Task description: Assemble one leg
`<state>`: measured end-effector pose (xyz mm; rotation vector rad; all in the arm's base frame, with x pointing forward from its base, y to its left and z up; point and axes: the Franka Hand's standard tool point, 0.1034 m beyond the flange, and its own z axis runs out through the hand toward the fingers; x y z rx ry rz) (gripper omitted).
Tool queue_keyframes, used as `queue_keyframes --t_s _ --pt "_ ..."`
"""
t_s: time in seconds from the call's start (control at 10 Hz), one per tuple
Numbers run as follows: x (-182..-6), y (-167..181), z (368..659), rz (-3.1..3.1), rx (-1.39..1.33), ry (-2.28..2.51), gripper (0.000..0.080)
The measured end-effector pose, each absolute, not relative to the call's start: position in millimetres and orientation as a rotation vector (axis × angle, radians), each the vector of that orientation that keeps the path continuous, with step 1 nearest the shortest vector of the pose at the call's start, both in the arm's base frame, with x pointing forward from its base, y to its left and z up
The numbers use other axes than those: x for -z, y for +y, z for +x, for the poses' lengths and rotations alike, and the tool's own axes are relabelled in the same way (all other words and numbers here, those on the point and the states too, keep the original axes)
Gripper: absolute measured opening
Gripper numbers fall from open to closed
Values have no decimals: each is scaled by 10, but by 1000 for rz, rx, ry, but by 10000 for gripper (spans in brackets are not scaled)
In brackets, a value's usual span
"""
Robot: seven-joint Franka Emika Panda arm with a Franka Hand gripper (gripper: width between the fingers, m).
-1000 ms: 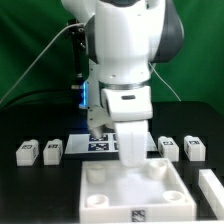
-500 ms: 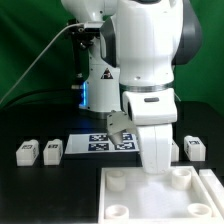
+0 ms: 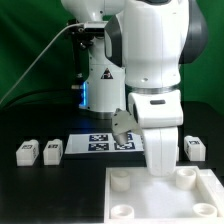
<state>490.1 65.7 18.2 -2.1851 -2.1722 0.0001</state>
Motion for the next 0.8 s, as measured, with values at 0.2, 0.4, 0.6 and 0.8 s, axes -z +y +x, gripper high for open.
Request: queue_keyframes --t_s 0.2,0.4,0.6,0.8 --pt "-181 651 4901 -2191 -2 -2165 60" --pt "-180 647 4901 -2193 -2 -2164 383" --pt "-179 643 4901 -2193 -3 -2163 560" --pt "-179 639 4901 -2194 -3 -2162 622"
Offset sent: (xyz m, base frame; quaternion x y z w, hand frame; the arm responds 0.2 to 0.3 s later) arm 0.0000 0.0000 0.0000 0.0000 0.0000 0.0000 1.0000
